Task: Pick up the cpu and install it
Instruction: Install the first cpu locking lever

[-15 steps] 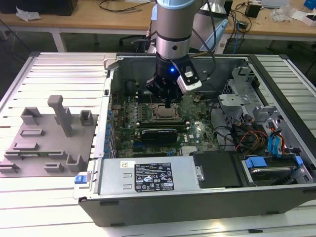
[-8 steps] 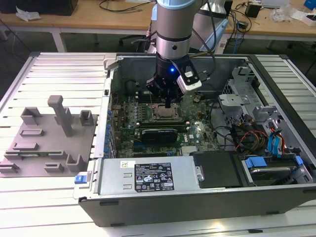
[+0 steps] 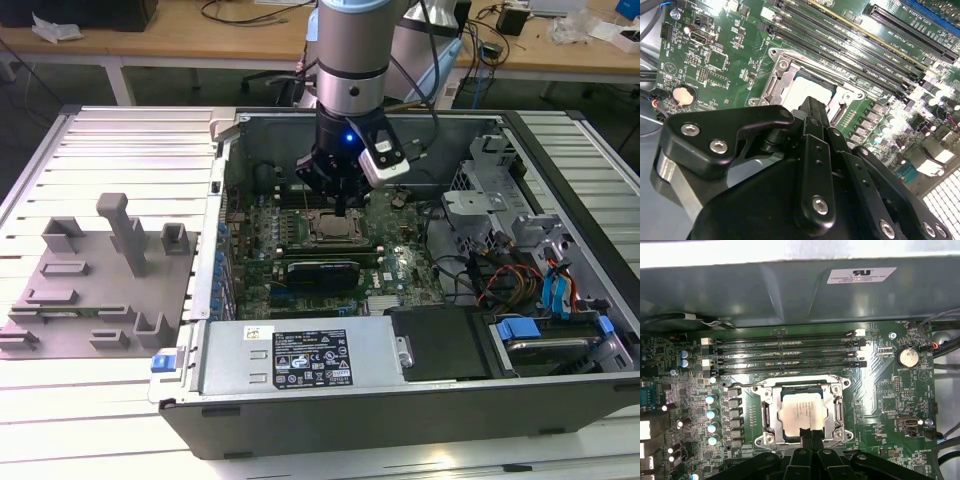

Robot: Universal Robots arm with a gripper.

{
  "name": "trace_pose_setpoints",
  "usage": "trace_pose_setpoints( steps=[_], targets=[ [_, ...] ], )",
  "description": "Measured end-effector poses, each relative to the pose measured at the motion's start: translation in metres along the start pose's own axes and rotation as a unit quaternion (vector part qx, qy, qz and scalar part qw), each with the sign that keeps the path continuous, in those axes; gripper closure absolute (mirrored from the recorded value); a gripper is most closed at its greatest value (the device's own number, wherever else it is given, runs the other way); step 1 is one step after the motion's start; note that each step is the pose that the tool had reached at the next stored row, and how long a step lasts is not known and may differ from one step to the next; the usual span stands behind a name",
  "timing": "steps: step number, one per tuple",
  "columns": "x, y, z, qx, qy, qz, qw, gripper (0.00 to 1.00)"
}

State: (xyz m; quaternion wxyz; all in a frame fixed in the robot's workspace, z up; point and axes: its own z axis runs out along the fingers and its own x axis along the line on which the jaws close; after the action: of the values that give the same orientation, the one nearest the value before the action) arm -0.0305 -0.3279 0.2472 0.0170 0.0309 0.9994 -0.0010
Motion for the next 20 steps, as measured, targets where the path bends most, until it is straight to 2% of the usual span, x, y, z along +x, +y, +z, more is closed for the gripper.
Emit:
trace_pose_setpoints(
  steps=[8, 20],
  targets=[
    [-0.0003, 0.0001, -0.011, 0.0003, 0.0, 0.0, 1.0, 0.89],
    [0.0008, 0.0, -0.0122, 0.0004, 0.0, 0.0, 1.0, 0.89]
  ],
)
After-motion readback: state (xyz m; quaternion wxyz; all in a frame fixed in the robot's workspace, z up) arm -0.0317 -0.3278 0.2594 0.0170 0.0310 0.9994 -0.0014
